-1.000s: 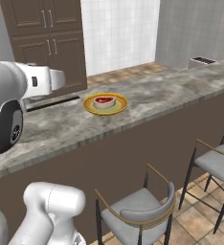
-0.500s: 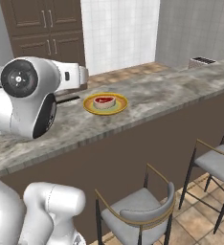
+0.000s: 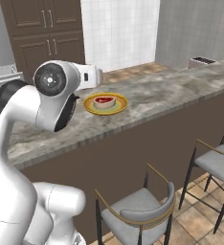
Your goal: Retrieve the shaker from the cabinet and place it next the steak on a plate on the dining table.
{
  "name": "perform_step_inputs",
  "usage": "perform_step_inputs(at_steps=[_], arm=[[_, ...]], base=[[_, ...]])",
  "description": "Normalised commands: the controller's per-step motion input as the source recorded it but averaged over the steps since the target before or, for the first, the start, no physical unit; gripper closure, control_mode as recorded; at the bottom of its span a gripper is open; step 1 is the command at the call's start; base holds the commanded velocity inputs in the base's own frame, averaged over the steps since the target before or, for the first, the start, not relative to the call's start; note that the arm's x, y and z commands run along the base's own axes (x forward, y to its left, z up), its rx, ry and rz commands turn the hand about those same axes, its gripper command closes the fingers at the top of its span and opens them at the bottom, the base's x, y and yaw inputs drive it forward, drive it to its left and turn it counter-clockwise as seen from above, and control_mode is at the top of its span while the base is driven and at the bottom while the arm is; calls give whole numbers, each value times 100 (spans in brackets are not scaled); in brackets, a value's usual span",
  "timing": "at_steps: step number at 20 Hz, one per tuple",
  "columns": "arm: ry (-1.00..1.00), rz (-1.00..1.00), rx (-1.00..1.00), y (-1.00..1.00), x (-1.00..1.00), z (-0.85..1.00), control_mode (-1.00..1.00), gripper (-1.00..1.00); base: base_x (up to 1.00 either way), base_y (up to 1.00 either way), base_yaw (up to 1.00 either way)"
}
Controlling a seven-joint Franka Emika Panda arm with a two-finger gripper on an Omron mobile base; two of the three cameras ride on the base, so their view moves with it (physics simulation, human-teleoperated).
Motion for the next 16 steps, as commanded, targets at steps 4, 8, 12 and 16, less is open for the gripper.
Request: perform_step_inputs(at_steps=[4,8,12,16], arm=[[0,0,0,-31,36,-8,-100,100],[0,0,0,-36,32,-9,-100,100],[0,0,-1,-39,31,-13,-100,100],[0,0,-2,-32,21,-21,-100,100]], base=[[0,0,0],[0,0,0],[0,0,0],[0,0,0]])
